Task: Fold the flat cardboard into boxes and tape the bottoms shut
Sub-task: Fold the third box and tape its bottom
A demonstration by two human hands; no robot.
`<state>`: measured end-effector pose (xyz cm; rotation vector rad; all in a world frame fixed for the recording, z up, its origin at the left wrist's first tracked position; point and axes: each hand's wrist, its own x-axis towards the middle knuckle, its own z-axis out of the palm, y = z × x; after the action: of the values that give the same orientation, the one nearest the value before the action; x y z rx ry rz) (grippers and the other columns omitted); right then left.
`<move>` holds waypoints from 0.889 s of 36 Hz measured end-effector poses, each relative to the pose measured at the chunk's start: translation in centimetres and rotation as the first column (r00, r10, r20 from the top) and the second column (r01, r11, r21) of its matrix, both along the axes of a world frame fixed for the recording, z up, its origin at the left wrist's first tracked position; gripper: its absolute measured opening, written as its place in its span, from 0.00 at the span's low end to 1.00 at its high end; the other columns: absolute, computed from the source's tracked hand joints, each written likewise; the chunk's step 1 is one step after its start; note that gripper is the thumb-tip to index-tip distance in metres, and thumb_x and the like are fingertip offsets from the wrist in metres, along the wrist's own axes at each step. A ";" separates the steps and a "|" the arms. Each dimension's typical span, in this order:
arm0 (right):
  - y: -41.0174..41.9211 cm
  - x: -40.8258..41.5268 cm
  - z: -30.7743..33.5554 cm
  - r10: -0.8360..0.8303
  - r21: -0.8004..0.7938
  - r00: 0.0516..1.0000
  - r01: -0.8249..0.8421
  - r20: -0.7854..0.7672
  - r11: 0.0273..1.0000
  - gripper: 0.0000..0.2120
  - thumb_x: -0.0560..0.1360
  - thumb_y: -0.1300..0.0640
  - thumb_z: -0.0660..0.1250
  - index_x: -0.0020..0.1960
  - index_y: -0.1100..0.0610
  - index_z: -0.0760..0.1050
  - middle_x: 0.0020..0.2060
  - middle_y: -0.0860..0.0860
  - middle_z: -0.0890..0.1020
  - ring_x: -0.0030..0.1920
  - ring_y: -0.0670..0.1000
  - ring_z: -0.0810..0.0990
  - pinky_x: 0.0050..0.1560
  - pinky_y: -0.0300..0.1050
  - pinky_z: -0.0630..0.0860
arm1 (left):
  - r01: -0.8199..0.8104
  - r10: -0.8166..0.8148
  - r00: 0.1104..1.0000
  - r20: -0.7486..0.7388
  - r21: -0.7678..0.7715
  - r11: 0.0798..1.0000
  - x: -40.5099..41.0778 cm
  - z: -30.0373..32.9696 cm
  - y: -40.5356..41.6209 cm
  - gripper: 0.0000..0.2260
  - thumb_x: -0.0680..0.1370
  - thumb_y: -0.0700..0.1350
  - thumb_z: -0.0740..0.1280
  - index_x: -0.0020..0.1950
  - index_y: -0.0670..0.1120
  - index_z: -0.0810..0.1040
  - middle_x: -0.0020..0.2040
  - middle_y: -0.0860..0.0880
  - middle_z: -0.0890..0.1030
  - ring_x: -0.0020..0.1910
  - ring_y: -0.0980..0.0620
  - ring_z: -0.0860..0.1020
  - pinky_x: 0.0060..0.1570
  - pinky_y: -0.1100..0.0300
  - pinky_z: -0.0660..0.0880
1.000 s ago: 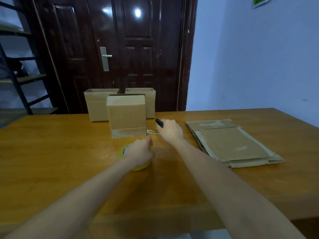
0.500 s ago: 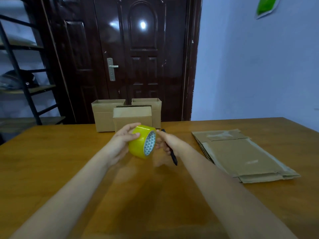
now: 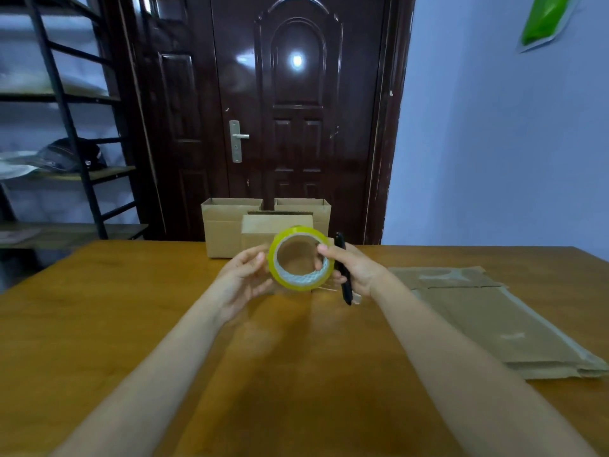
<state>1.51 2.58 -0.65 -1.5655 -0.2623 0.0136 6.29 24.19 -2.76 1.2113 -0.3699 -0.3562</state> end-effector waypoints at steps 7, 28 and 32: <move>1.0 -0.6 1.9 -0.139 -0.257 0.984 0.164 0.115 0.952 0.06 0.74 0.51 0.70 0.45 0.54 0.78 0.33 0.51 0.80 0.37 0.47 0.79 0.53 0.47 0.75 | -0.076 0.073 0.990 -0.124 -0.015 0.997 0.6 -1.4 -0.2 0.07 0.79 0.40 0.62 0.42 0.42 0.72 0.28 0.49 0.79 0.26 0.56 0.78 0.28 0.63 0.78; 0.7 -0.7 4.6 -0.130 -0.205 0.972 0.170 0.195 0.964 0.12 0.73 0.52 0.69 0.33 0.54 0.75 0.24 0.44 0.75 0.28 0.42 0.75 0.34 0.35 0.71 | 0.175 -0.245 0.912 -0.328 -0.228 0.958 -0.7 -0.2 0.0 0.34 0.75 0.67 0.55 0.56 0.35 0.75 0.60 0.36 0.79 0.60 0.39 0.77 0.53 0.43 0.77; 1.2 -0.3 4.9 -0.122 -0.286 0.964 0.189 0.238 0.939 0.11 0.73 0.54 0.70 0.38 0.61 0.75 0.25 0.41 0.75 0.30 0.39 0.75 0.35 0.31 0.72 | 0.147 -0.176 0.903 -0.391 -0.103 0.984 -0.6 0.5 -0.9 0.29 0.75 0.63 0.62 0.54 0.36 0.77 0.53 0.37 0.82 0.53 0.42 0.81 0.47 0.49 0.81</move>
<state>1.20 3.76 4.28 -1.8976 -0.3177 -0.2545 5.67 23.31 -2.27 1.0097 -0.1257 -0.7168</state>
